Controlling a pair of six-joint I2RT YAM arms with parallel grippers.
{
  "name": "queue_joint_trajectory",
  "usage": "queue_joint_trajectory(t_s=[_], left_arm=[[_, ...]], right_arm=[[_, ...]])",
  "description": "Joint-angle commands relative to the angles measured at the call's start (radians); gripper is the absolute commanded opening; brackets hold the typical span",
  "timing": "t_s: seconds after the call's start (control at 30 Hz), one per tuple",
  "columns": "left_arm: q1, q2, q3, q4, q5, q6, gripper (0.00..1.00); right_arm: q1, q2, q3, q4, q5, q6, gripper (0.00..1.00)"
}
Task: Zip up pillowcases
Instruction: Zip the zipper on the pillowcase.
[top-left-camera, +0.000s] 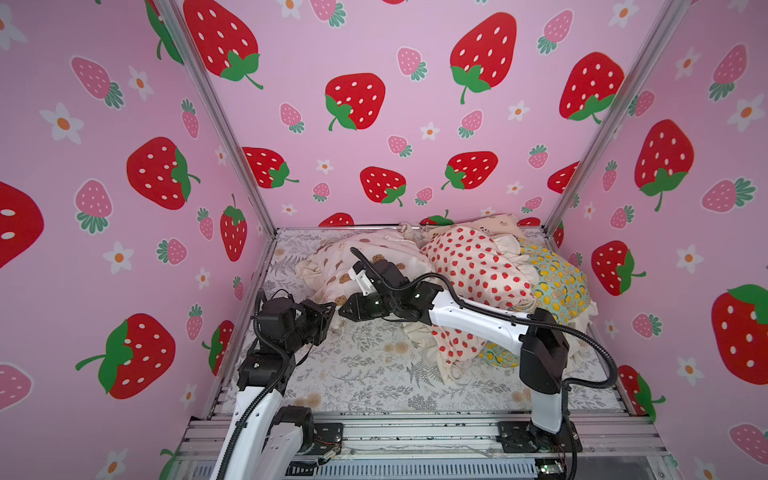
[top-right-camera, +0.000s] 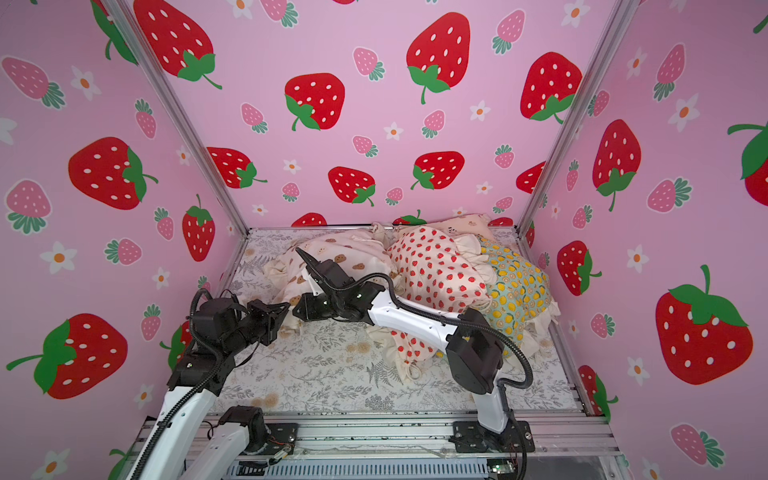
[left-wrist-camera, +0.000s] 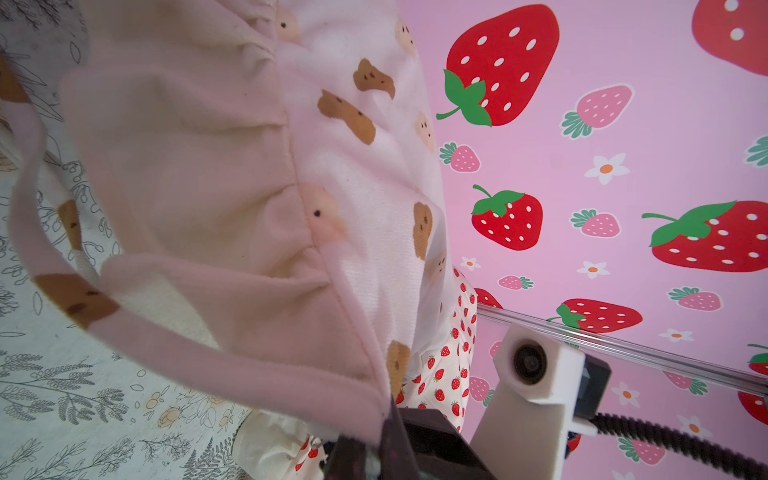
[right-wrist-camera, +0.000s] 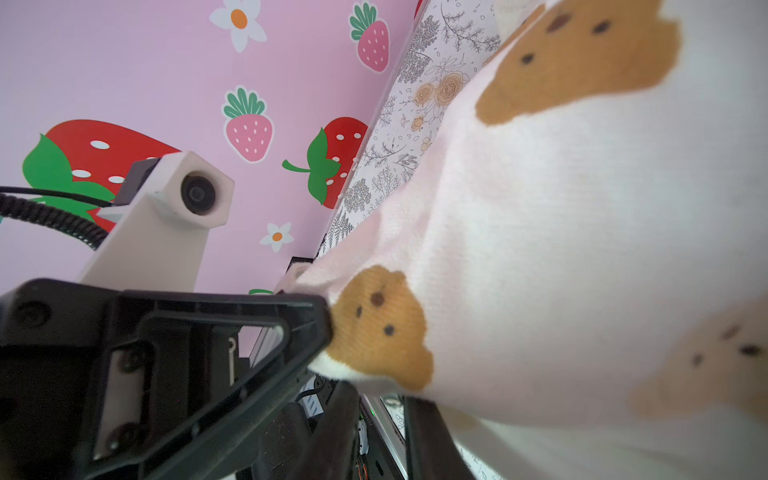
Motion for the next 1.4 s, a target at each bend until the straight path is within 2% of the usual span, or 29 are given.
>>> queue_joint_trajectory(t_s=[0.0,0.4,0.8,1.23,1.37], left_arm=[[-0.005,-0.02,0.021,-0.002,0.027,0.011,0.0],[-0.006,-0.026,0.019,-0.01,0.029,0.016,0.0],[-0.002,-0.032,0.032,-0.048,0.009,0.051,0.0],[0.011,-0.034,0.088,-0.083,-0.011,0.083,0.0],[0.011,-0.036,0.081,-0.072,-0.007,0.073,0.0]], right_arm=[[-0.002,0.013,0.017,0.022,0.003,0.008,0.19],[-0.005,0.011,0.019,0.016,0.011,0.006,0.1],[-0.003,-0.025,-0.005,-0.004,0.025,0.002,0.07],[-0.003,-0.039,0.008,-0.249,0.201,-0.108,0.08],[-0.003,-0.053,0.01,-0.27,0.237,-0.137,0.08]])
